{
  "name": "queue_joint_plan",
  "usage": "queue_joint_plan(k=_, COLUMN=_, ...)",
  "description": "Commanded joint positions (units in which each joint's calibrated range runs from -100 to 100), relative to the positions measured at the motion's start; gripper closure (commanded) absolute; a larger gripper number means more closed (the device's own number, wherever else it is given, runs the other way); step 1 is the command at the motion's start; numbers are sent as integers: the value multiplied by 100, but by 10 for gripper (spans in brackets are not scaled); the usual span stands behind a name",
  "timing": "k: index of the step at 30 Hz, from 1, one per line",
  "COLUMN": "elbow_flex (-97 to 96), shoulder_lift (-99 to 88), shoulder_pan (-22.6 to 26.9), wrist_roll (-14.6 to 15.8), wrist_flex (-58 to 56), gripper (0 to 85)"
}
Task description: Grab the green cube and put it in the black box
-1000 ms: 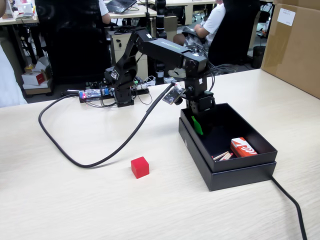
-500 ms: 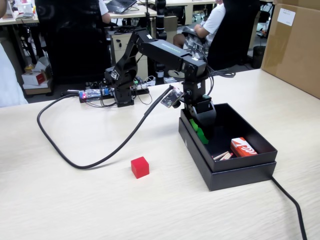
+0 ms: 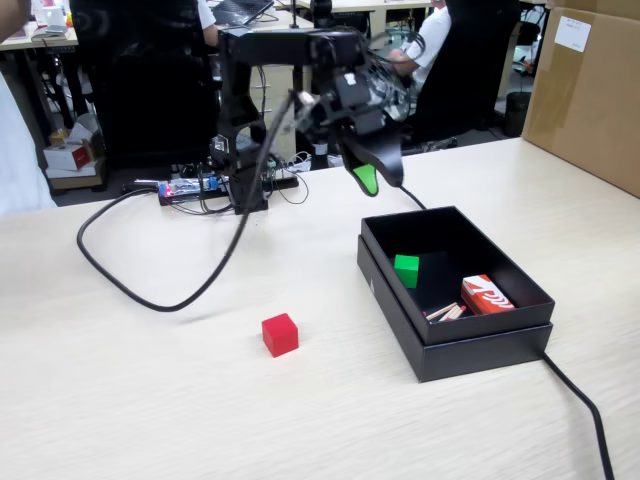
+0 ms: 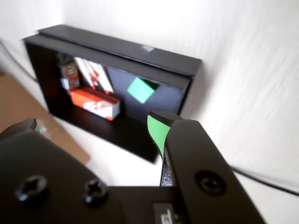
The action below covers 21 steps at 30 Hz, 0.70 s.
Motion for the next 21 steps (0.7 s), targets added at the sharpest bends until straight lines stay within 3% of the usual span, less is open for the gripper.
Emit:
queue_joint_plan(k=1, elbow_flex=-668, shoulder_lift=-1614, shoulder_pan=-352, wrist_roll=-254, wrist_flex=114, gripper=388)
queue_joint_plan(k=6, elbow_flex=-2508, shoulder_lift=-3312, shoulder_pan=-923, wrist_roll=-669, wrist_flex=390, gripper=359)
queue_joint_plan(k=15, elbow_flex=-5038, shoulder_lift=-5377, shoulder_pan=-1270, wrist_roll=-694, wrist_flex=926, gripper=341)
queue_joint_plan(k=21, elbow_flex=-6017, shoulder_lift=-5653, shoulder_pan=-1563, wrist_roll=-698, wrist_flex=1721, gripper=333)
